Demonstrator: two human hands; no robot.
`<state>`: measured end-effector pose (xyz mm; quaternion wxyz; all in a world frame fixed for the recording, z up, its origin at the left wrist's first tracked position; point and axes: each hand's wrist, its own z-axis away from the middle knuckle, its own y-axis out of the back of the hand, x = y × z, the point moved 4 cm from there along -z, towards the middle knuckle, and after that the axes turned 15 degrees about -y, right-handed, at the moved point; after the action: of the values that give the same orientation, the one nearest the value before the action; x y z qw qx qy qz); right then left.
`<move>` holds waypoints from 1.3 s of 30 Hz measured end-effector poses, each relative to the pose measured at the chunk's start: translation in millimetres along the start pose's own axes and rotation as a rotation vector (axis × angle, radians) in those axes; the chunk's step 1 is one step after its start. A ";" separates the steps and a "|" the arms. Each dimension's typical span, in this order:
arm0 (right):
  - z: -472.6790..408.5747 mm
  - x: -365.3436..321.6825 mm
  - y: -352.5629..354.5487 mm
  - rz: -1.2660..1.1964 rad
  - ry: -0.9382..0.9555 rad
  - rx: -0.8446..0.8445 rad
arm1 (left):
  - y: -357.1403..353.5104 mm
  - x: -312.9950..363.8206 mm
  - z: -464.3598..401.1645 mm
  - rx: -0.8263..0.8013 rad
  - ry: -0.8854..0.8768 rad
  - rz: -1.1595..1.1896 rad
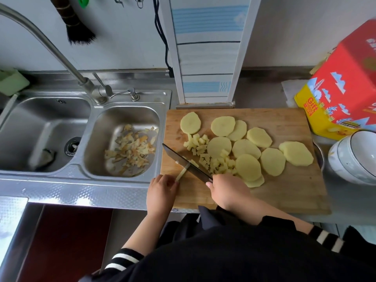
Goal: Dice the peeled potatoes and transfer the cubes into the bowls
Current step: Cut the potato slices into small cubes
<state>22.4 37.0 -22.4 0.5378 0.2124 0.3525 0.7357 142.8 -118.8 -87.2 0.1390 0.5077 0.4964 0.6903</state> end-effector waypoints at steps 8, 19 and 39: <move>8.4 -3.6 8.8 -0.029 0.049 0.062 | -0.6 -3.1 2.4 0.003 0.011 0.005; 0.0 -14.0 0.9 -0.041 0.038 0.006 | -1.0 -1.9 6.2 0.007 0.012 -0.003; 11.7 -19.6 2.7 -0.003 0.083 0.071 | -2.1 -0.3 7.2 -0.008 0.026 -0.011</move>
<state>35.2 21.5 -11.3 0.5159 0.2003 0.4007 0.7301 148.3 -114.1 -89.1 0.1385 0.4954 0.4982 0.6980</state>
